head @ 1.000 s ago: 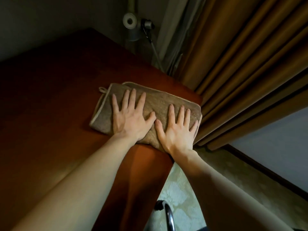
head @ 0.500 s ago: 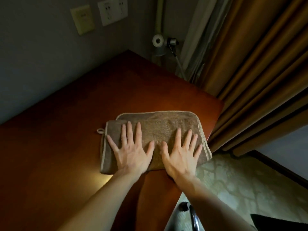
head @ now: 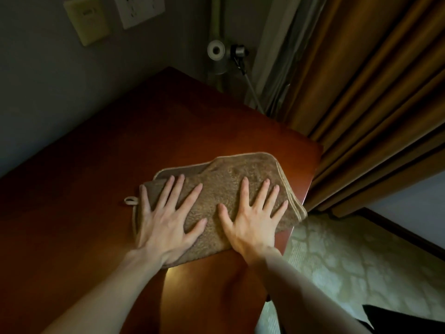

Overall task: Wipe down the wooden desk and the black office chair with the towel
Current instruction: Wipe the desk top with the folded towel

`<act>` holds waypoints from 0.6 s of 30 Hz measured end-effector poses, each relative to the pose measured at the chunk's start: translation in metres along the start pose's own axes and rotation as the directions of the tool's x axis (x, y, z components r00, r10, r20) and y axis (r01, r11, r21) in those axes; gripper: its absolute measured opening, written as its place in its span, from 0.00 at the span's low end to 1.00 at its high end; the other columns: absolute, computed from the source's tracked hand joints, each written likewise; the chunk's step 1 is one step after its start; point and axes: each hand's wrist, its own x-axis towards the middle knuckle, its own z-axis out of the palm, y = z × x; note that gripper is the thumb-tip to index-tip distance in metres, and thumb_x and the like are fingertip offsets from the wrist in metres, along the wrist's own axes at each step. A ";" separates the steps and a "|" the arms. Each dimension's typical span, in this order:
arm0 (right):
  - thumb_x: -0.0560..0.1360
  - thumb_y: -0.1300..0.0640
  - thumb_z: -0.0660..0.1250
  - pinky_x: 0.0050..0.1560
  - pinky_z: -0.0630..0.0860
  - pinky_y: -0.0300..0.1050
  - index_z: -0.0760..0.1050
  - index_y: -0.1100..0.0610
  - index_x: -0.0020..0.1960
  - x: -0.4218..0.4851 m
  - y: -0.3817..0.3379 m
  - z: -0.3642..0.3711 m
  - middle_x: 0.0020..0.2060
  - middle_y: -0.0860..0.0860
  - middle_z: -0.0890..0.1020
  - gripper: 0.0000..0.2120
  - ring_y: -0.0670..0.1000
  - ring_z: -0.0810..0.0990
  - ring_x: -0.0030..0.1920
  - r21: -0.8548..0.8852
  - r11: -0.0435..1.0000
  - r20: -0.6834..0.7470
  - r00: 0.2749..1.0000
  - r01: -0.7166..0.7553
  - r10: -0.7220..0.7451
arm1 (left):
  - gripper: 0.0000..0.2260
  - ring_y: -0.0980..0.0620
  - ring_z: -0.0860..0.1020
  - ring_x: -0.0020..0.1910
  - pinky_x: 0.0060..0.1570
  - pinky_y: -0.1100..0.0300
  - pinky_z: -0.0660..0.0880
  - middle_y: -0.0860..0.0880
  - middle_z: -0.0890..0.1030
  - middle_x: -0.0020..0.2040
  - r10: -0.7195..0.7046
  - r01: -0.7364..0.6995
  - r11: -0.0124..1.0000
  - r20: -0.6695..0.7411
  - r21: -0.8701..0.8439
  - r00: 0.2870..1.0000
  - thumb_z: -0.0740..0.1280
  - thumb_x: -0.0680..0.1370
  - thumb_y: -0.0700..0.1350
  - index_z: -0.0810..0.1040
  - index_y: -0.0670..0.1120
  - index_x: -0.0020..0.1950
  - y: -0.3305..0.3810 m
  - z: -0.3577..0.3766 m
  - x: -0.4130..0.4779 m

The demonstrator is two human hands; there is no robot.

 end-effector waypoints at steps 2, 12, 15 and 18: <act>0.73 0.24 0.35 0.74 0.32 0.72 0.34 0.45 0.82 0.009 -0.002 -0.003 0.81 0.62 0.38 0.44 0.66 0.31 0.79 0.001 1.000 0.028 1.000 0.011 -0.011 | 0.34 0.48 0.43 0.83 0.75 0.27 0.43 0.48 0.47 0.85 -0.029 0.029 1.000 0.004 0.008 1.000 0.41 0.79 0.73 0.45 0.62 0.83 0.000 0.001 0.007; 0.75 0.24 0.41 0.73 0.33 0.74 0.31 0.45 0.81 0.042 -0.005 -0.018 0.80 0.61 0.33 0.43 0.67 0.28 0.77 -0.018 0.997 0.176 0.982 0.072 -0.068 | 0.35 0.48 0.42 0.83 0.74 0.27 0.41 0.47 0.44 0.85 -0.082 0.082 0.997 -0.018 0.003 0.996 0.39 0.78 0.73 0.43 0.62 0.83 -0.001 0.004 0.025; 0.74 0.23 0.40 0.73 0.31 0.74 0.29 0.44 0.80 0.052 -0.004 -0.021 0.79 0.60 0.32 0.43 0.66 0.26 0.77 -0.026 0.996 0.227 0.971 0.085 -0.077 | 0.36 0.48 0.39 0.83 0.74 0.27 0.40 0.48 0.41 0.85 -0.097 0.097 0.995 -0.008 0.002 0.995 0.37 0.77 0.73 0.40 0.62 0.83 -0.002 0.002 0.030; 0.73 0.21 0.39 0.73 0.31 0.74 0.28 0.43 0.79 0.064 -0.005 -0.024 0.79 0.59 0.30 0.45 0.65 0.26 0.77 -0.033 0.995 0.265 0.961 0.098 -0.086 | 0.36 0.48 0.38 0.83 0.74 0.27 0.40 0.48 0.41 0.85 -0.114 0.114 0.993 -0.009 0.002 0.993 0.36 0.77 0.74 0.39 0.62 0.83 -0.002 0.002 0.036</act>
